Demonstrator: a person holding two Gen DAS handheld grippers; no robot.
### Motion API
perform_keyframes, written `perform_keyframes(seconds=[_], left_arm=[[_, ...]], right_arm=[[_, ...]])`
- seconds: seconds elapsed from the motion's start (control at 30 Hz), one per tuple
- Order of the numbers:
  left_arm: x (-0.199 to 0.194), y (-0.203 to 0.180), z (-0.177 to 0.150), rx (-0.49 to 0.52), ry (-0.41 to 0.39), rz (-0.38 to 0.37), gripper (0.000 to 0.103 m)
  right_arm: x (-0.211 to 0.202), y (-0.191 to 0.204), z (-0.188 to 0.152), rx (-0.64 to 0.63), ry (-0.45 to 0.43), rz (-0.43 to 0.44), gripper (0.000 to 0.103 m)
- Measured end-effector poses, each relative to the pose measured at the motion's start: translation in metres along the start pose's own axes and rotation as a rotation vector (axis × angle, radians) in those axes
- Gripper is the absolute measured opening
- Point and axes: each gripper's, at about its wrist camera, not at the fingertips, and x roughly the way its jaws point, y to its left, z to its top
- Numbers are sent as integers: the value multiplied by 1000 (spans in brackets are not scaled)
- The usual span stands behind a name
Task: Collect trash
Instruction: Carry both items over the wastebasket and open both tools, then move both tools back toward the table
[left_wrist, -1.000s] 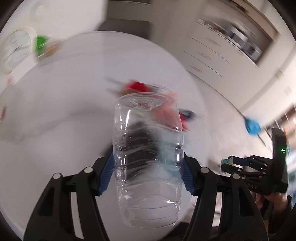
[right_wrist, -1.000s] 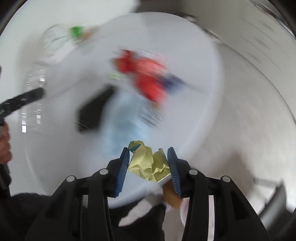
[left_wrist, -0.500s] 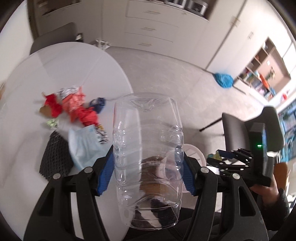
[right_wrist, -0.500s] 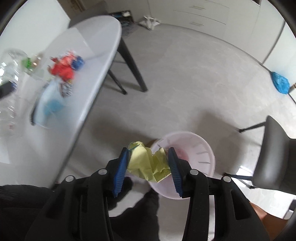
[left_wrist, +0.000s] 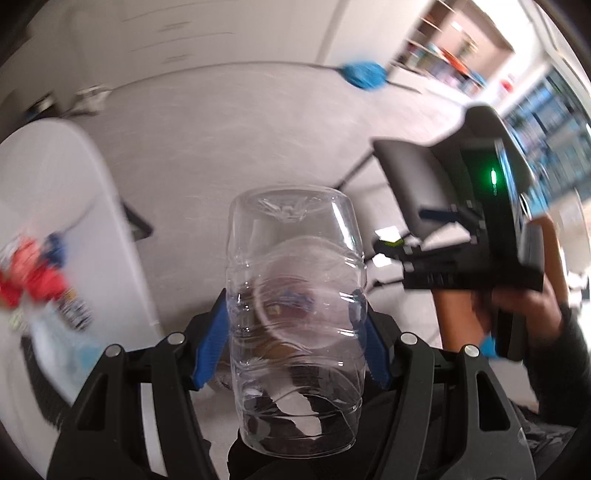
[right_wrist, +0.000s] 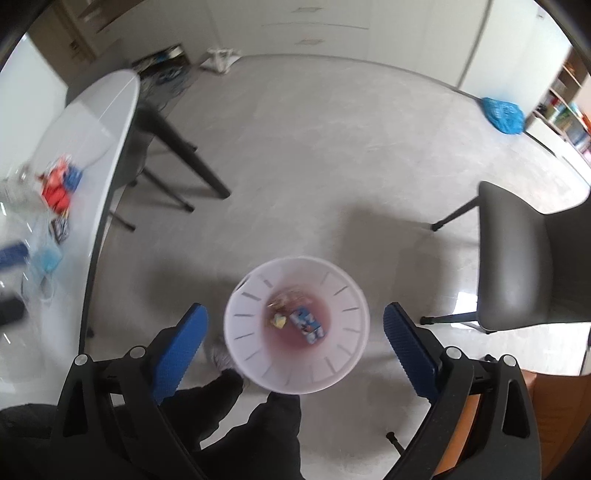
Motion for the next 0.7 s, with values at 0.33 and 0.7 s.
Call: perform_keyframes(seconds=[0.33,0.7], left_arm=[[33,-53,23,147,38,-51,85],[17,-62,24,161,2,-4,90]], right_arm=[[-7,-47,-4,85,-19,-39,96],[-6,-38,-1,78,-19,-23,97]])
